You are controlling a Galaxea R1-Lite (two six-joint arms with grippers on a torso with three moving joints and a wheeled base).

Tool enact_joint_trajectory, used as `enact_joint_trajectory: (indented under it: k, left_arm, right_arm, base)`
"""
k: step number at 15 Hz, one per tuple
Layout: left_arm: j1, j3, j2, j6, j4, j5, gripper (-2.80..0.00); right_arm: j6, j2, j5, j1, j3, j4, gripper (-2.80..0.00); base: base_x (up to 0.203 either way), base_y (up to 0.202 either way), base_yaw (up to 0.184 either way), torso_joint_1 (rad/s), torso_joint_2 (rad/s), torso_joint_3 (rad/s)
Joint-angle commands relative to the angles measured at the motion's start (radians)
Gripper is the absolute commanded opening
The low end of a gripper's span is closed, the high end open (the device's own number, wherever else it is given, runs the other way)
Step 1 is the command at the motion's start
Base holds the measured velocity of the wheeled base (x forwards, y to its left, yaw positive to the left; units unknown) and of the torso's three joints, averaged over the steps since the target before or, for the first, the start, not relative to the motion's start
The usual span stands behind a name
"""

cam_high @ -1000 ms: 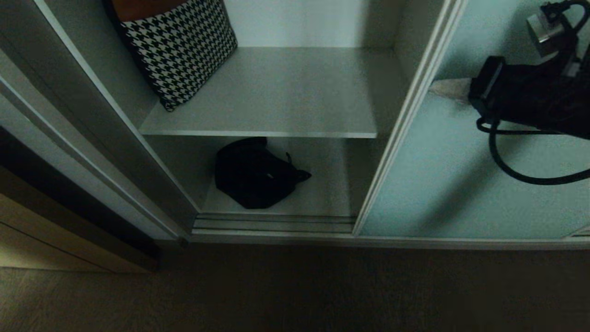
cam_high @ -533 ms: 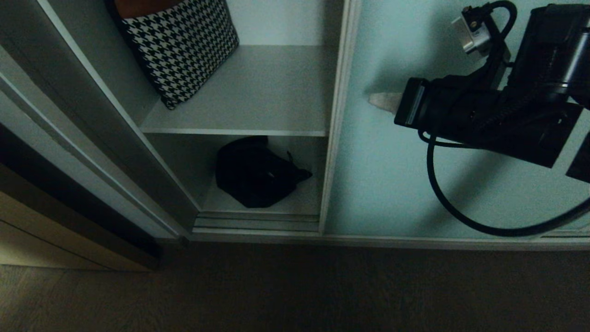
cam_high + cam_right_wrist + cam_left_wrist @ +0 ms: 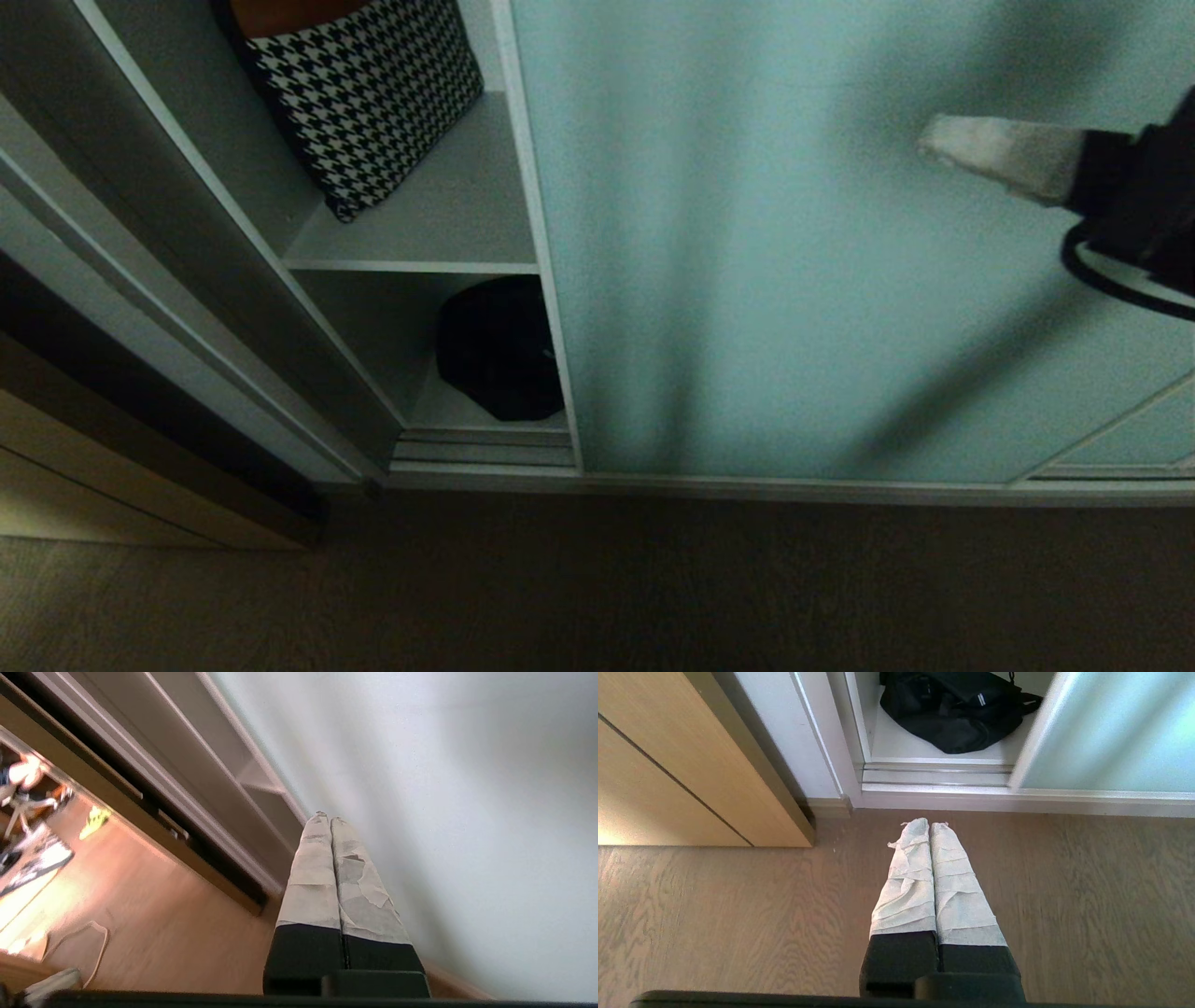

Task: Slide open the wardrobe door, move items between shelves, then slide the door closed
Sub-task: Close the door

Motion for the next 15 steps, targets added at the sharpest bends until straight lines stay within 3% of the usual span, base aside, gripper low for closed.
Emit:
enact_joint_trajectory:
  k: [1, 6, 11, 15]
  left_arm:
    - [0.000, 0.000, 0.001, 0.001, 0.000, 0.000, -2.80]
    - [0.000, 0.000, 0.001, 0.001, 0.000, 0.000, -2.80]
    - [0.000, 0.000, 0.001, 0.001, 0.000, 0.000, -2.80]
    - [0.002, 0.000, 0.001, 0.001, 0.000, 0.000, -2.80]
  right_arm:
    - [0.007, -0.168, 0.002, -0.104, 0.042, 0.013, -2.80]
    - [0.031, -0.272, 0.008, -0.466, 0.103, 0.024, -2.80]
    - [0.093, -0.377, 0.012, -0.759, 0.188, -0.015, -2.80]
    - [0.156, -0.327, 0.005, -0.930, 0.203, -0.087, -2.80]
  base:
    - [0.000, 0.000, 0.000, 0.000, 0.00, 0.000]
    - [0.000, 0.000, 0.000, 0.000, 0.00, 0.000]
    - [0.000, 0.000, 0.000, 0.000, 0.00, 0.000]
    - [0.000, 0.000, 0.000, 0.000, 0.00, 0.000]
